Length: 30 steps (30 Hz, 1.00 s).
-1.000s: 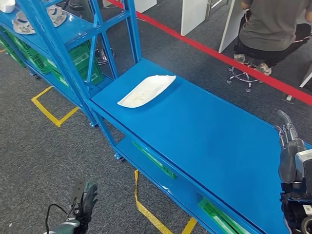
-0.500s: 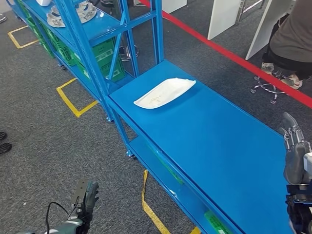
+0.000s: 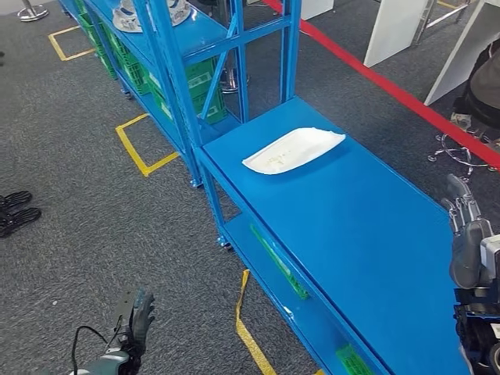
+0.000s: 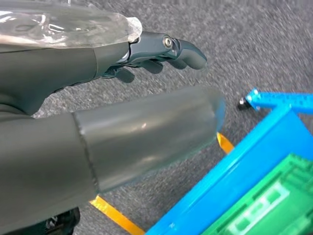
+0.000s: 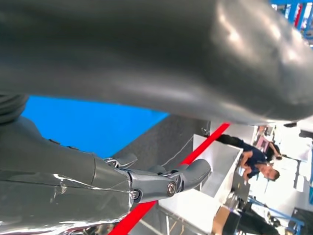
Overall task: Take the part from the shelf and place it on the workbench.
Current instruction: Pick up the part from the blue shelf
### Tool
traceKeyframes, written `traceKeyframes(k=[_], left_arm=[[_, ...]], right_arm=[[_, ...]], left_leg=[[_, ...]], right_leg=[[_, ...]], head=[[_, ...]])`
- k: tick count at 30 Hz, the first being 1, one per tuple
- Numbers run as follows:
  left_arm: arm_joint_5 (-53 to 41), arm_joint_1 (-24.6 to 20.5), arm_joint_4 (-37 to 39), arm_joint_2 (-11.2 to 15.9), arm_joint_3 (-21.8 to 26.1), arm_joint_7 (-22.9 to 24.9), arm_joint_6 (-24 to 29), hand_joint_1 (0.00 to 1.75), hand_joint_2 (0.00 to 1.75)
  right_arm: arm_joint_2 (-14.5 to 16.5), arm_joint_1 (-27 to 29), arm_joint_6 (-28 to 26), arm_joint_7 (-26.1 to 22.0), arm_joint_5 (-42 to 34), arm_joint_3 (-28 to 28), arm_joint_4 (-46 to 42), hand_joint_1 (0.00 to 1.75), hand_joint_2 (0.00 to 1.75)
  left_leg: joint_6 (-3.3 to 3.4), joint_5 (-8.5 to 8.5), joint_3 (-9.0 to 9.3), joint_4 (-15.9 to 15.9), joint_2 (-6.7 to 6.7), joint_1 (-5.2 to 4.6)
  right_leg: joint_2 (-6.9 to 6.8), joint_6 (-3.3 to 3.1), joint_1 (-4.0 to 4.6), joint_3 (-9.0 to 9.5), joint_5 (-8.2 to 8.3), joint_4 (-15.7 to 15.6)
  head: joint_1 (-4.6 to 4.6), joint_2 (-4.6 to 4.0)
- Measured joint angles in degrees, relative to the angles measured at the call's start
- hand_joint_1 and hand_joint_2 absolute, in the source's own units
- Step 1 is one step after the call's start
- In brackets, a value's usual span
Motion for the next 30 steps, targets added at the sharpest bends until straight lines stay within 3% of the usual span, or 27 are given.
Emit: traceKeyframes(k=[2, 4, 5, 6, 7, 8, 10, 11, 13, 14, 16, 18, 20, 21, 22, 23, 25, 27, 30], left_arm=[[0.1, 0.0, 0.0, 0.0, 0.0, 0.0, -0.2, 0.00, 0.00], [0.3, 0.0, 0.0, 0.0, 0.0, 0.1, -0.3, 0.00, 0.00], [0.4, 0.1, 0.0, 0.0, 0.0, 0.1, -0.3, 0.00, 0.00], [0.5, 0.2, 0.0, 0.0, 0.1, 0.1, -0.3, 0.00, 0.00], [0.7, 0.3, 0.0, -0.1, 0.1, 0.1, -0.3, 0.00, 0.00], [0.8, 0.4, 0.0, -0.1, 0.1, 0.0, -0.3, 0.00, 0.00], [1.0, 0.6, 0.0, -0.2, 0.2, -0.1, -0.3, 0.00, 0.00], [1.0, 0.6, 0.0, -0.2, 0.3, -0.2, -0.3, 0.00, 0.00], [1.1, 0.7, 0.0, -0.1, 0.5, -0.3, -0.2, 0.00, 0.00], [1.2, 0.8, 0.0, 0.0, 0.6, -0.4, -0.2, 0.00, 0.00], [1.3, 1.1, 0.0, 0.1, 0.9, -0.4, -0.1, 0.00, 0.00], [1.4, 1.0, 0.0, 0.1, 1.0, -0.4, -0.1, 0.00, 0.00], [1.5, 1.0, 0.0, 0.1, 1.1, -0.5, -0.1, 0.00, 0.00], [1.5, 1.1, 0.0, 0.1, 1.1, -0.5, -0.1, 0.00, 0.00], [1.5, 1.2, 0.0, 0.0, 1.1, -0.5, -0.1, 0.00, 0.00], [1.5, 1.3, 0.0, 0.1, 1.2, -0.5, -0.1, 0.00, 0.00], [1.5, 1.2, 0.0, 0.1, 1.2, -0.5, -0.1, 0.00, 0.00], [1.5, 1.1, 0.0, 0.2, 1.3, -0.4, -0.1, 0.00, 0.00], [1.5, 1.0, 0.0, 0.3, 1.3, -0.3, -0.1, 0.00, 0.00]], right_arm=[[-0.2, -0.3, 0.1, 0.1, -0.1, 0.0, 0.1, 0.00, 0.00], [-0.5, -0.5, 0.3, 0.3, -0.1, 0.0, 0.3, 0.00, 0.00], [-0.6, -0.5, 0.5, 0.4, -0.1, 0.0, 0.5, 0.00, 0.00], [-0.7, -0.5, 0.6, 0.5, -0.1, 0.1, 0.6, 0.00, 0.00], [-0.8, -0.5, 0.7, 0.6, -0.1, 0.1, 0.8, 0.00, 0.00], [-0.9, -0.6, 0.8, 0.6, -0.2, 0.1, 0.9, 0.00, 0.00], [-1.0, -1.1, 1.0, 0.7, -0.2, 0.2, 1.2, 0.00, 0.00], [-1.1, -1.4, 1.1, 0.7, -0.3, 0.2, 1.3, 0.00, 0.00], [-1.1, -1.8, 1.3, 0.7, -0.3, 0.4, 1.6, 0.00, 0.00], [-1.1, -1.9, 1.4, 0.8, -0.3, 0.5, 1.6, 0.00, 0.00], [-1.1, -2.5, 1.7, 0.9, -0.4, 0.7, 1.7, 0.00, 0.00], [-1.1, -3.1, 1.9, 1.1, -0.4, 0.7, 1.8, 0.00, 0.00], [-1.1, -3.4, 2.1, 1.3, -0.4, 0.8, 2.0, 0.00, 0.00], [-1.2, -3.4, 2.1, 1.3, -0.4, 0.9, 2.1, 0.00, 0.00], [-1.2, -3.4, 2.2, 1.4, -0.4, 0.9, 2.2, 0.00, 0.00], [-1.2, -3.5, 2.2, 1.4, -0.4, 1.0, 2.3, 0.00, 0.00], [-1.3, -3.8, 2.2, 1.5, -0.4, 1.0, 2.4, 0.00, 0.00], [-1.5, -4.2, 2.3, 1.6, -0.4, 1.1, 2.4, 0.00, 0.00], [-1.6, -4.4, 2.4, 1.7, -0.4, 1.3, 2.4, 0.00, 0.00]], left_leg=[[0.54, 0.29, 0.88, -0.9, -0.69, 0.35], [0.88, 0.25, 1.24, -1.1, -1.50, 0.42], [0.98, 0.21, 1.30, -1.1, -1.99, 0.39], [1.03, 0.14, 1.38, -1.0, -2.52, 0.38], [1.01, 0.05, 1.51, -1.0, -3.08, 0.40], [0.92, -0.08, 1.68, -0.9, -3.67, 0.44], [0.48, -0.47, 1.72, -0.5, -4.77, 0.46], [0.23, -0.60, 1.45, -0.2, -5.28, 0.46], [-0.36, -0.47, 0.72, 0.2, -6.18, 0.59], [-0.65, -0.34, 0.50, 0.2, -6.66, 0.74], [-1.25, -1.00, -0.03, 1.3, -5.86, 0.84], [-1.82, -3.71, -2.68, 6.7, -3.48, 0.93], [-2.26, -6.83, -7.13, 14.8, -2.12, 1.17], [-2.37, -7.36, -8.63, 17.4, -1.89, 1.31], [-2.42, -6.82, -9.01, 17.7, -1.75, 1.40], [-2.39, -5.34, -8.11, 15.6, -1.62, 1.46], [-2.17, -1.66, -3.81, 7.1, -0.80, 1.42], [-1.69, 0.06, -0.69, 1.1, -0.11, 1.10], [-0.76, 0.15, -0.03, -0.1, -0.57, 0.83]], right_leg=[[1.44, 0.39, -0.03, -1.18, -1.94, 3.1], [3.01, 0.56, -0.05, -4.89, -5.30, 10.7], [3.28, 0.66, -0.05, -6.84, -6.40, 14.3], [3.38, 0.73, -0.07, -8.09, -6.50, 16.3], [3.43, 0.77, -0.12, -8.25, -5.37, 15.8], [3.58, 0.78, -0.20, -7.32, -3.26, 13.1], [5.31, 0.77, -0.54, -4.12, 1.06, 5.0], [6.29, 0.69, -0.72, -2.84, 2.11, 2.1], [7.23, 0.38, -0.71, -1.97, 2.24, 0.2], [6.88, 0.08, -0.66, -1.82, 2.30, 0.0], [5.93, -0.56, -0.61, -1.47, 2.49, -0.4], [4.83, -1.12, -0.62, -1.15, 2.55, -0.7], [3.70, -1.41, -0.44, -1.14, 2.45, -0.8], [3.15, -1.45, -0.37, -1.13, 2.39, -0.8], [2.68, -1.47, -0.33, -1.12, 2.34, -0.8], [2.25, -1.44, -0.33, -1.08, 2.29, -0.8], [1.59, -1.20, -0.26, -0.98, 2.13, -0.8], [1.16, -0.66, -0.07, -0.86, 1.89, -0.8], [0.82, 0.33, -0.16, -0.67, 1.53, -0.9]], head=[[0.32, 0.00], [0.74, 0.00], [0.87, 0.00], [0.91, 0.00], [0.94, 0.00], [0.96, 0.00], [1.14, 0.00], [1.17, 0.00], [1.13, 0.00], [1.04, 0.00], [0.84, 0.00], [0.42, 0.00], [0.13, 0.00], [0.07, 0.00], [0.03, 0.00], [-0.04, 0.00], [-0.19, 0.00], [-0.21, 0.00], [0.14, 0.00]])
